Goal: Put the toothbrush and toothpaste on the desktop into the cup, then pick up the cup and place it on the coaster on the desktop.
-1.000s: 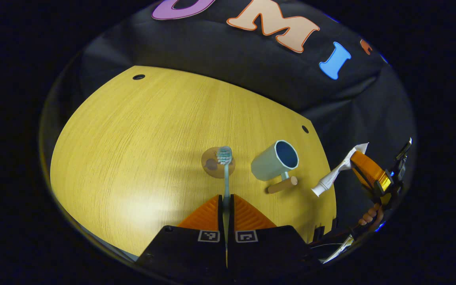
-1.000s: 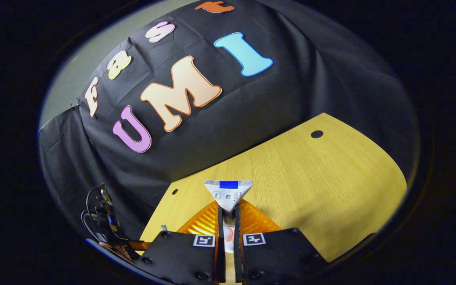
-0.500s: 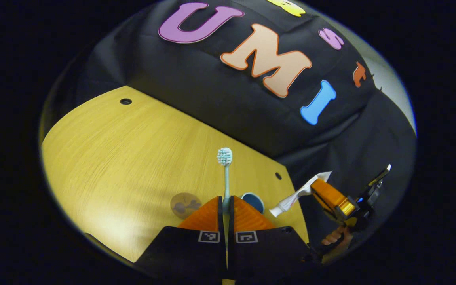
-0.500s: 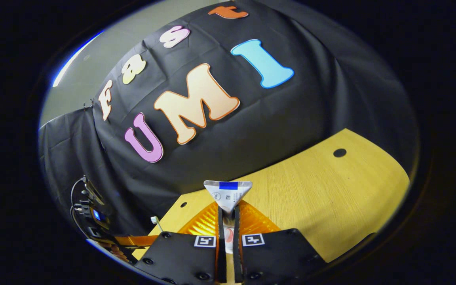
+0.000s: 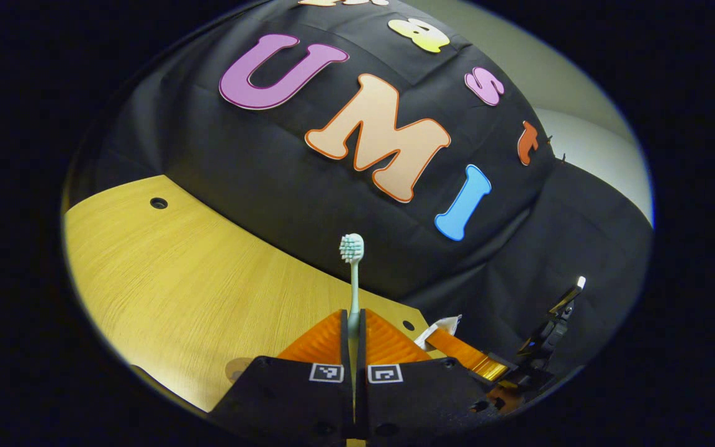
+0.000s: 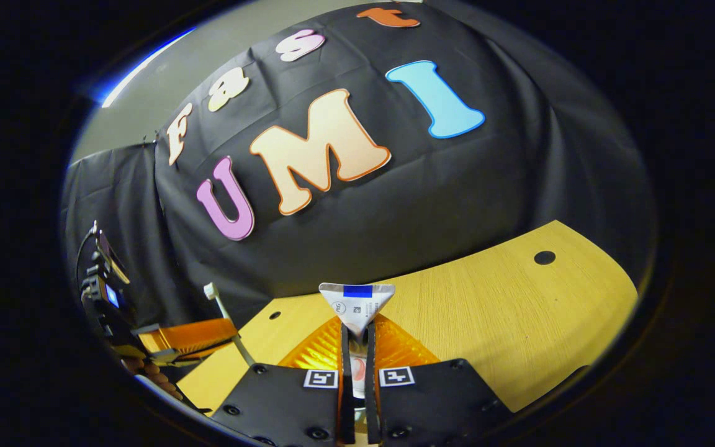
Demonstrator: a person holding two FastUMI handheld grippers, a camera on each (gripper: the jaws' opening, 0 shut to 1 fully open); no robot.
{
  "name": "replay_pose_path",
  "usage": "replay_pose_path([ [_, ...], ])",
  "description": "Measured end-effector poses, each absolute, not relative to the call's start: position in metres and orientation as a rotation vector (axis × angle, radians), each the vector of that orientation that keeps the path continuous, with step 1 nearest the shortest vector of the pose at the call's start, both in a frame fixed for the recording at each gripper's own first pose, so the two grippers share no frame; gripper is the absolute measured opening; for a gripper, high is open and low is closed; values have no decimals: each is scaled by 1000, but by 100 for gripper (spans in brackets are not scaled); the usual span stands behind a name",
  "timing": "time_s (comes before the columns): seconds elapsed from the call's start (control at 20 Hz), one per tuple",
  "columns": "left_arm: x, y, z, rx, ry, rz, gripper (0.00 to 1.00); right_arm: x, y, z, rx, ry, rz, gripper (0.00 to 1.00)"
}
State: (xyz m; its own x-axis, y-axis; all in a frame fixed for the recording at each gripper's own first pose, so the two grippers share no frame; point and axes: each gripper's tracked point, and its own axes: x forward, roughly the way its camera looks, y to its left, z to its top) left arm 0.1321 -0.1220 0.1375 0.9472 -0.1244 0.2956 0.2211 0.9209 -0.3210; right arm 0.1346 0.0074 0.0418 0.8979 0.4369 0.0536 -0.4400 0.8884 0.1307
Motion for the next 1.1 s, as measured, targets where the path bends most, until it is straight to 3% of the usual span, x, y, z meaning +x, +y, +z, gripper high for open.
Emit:
replay_pose_path([
  [0.35, 167, -162, 116, -227, -286, -266, 0, 134, 14, 15, 6, -15, 456, 10],
  [0.8, 190, -175, 79, -85, -219, -268, 2, 130, 10, -3, 16, 11, 476, 11],
  [0.85, 192, -174, 75, -79, -211, -266, 0, 130, 12, -6, 21, 18, 489, 18],
  [0.9, 191, -174, 74, -73, -206, -264, 0, 128, 11, -6, 26, 24, 495, 15],
  [1.0, 192, -174, 72, -69, -204, -265, 0, 125, 11, -12, 32, 41, 508, 31],
  [1.05, 192, -175, 72, -73, -204, -266, 0, 120, 7, -10, 39, 33, 509, 56],
  [1.1, 192, -175, 71, -76, -202, -264, 0, 118, 4, -6, 44, 25, 509, 63],
])
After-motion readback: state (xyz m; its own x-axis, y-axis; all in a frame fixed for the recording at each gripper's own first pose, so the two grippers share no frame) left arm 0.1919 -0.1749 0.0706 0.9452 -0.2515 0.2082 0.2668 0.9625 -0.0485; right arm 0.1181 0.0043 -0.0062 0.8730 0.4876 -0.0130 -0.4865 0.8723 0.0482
